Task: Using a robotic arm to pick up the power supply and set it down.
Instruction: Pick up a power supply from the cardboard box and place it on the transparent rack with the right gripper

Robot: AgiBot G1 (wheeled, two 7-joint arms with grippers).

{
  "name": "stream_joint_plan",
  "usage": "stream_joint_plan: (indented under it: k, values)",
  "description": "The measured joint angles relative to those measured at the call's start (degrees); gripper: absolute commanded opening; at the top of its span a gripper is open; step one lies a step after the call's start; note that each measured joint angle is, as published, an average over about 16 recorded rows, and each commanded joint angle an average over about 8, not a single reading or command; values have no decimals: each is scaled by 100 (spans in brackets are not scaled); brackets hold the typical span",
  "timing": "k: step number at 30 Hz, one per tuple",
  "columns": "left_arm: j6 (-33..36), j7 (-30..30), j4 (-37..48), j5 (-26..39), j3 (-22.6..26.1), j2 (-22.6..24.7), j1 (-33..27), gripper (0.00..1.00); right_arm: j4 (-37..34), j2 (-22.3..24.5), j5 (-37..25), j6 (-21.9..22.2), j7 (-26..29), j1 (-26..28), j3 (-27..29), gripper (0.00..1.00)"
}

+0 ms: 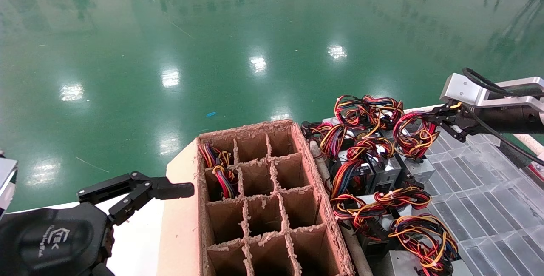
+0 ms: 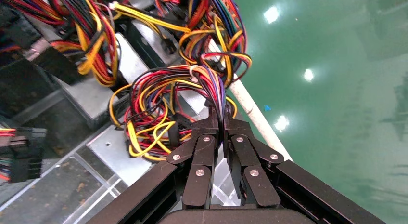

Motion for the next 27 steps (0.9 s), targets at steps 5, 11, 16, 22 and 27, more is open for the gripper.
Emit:
stream_joint_plan:
  k: [5, 11, 16, 22, 27]
  values:
    - [-1, 0, 1, 0, 0, 0, 0, 100, 11, -56, -38, -120, 62, 58, -27, 97]
    - [-1, 0, 1, -1, 0, 0, 1, 100, 13, -92, -65, -199, 108, 100, -46, 100]
    - [-2, 1, 2, -1, 0, -1, 2, 100, 14, -97, -69, -212, 117, 111, -49, 100]
    - [-2, 1, 2, -2, 0, -1, 1, 100, 12, -89, -65, -202, 107, 106, -47, 100]
    - [-2, 1, 2, -2, 0, -1, 1, 100, 12, -82, -37, -226, 110, 117, -28, 100]
